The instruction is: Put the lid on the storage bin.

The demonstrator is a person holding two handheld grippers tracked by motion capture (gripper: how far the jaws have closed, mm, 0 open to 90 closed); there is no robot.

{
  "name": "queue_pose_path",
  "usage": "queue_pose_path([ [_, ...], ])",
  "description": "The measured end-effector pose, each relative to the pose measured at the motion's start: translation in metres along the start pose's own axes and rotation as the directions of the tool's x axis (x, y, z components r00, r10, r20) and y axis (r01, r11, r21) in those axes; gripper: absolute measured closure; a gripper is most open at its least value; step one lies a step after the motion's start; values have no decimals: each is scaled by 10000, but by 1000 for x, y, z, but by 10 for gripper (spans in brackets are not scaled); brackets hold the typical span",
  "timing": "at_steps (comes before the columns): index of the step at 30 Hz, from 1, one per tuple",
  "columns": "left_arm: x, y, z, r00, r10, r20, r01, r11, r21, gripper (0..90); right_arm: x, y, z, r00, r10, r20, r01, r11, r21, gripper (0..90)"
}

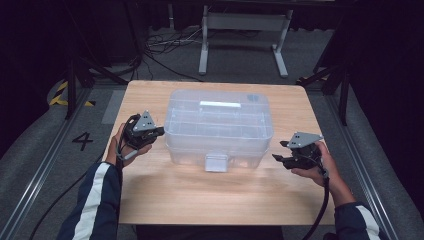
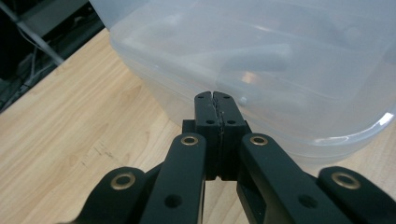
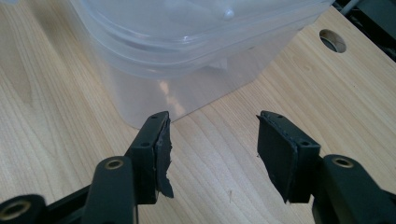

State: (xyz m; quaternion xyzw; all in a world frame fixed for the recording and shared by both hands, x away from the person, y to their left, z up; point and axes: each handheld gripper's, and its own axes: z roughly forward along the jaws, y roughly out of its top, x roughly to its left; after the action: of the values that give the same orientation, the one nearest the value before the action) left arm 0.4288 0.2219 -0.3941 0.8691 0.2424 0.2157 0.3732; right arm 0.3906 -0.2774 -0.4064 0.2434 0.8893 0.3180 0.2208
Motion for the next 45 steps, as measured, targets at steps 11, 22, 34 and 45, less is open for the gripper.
queue_pose_path([
  [11, -1, -3, 0, 9999, 2, -161, 1, 9998, 207, 884, 1, 0, -1, 9999, -95, 86, 95, 10000, -26, 439],
  [22, -8, -14, 0, 9993, 214, -309, -188, 9966, 802, 827, 1, -1, -1, 9993, -259, 260, 259, 9997, 30, 423],
  [34, -21, -34, 2, 9990, 441, 47, -443, 9863, 1587, 689, 3, -7, 3, 9975, -605, 354, 580, 9960, 684, 419],
  [45, -30, -53, 0, 9995, 305, 98, -319, 9771, 2103, 529, 4, -21, 7, 9972, -664, 356, 613, 9897, 1297, 403],
])
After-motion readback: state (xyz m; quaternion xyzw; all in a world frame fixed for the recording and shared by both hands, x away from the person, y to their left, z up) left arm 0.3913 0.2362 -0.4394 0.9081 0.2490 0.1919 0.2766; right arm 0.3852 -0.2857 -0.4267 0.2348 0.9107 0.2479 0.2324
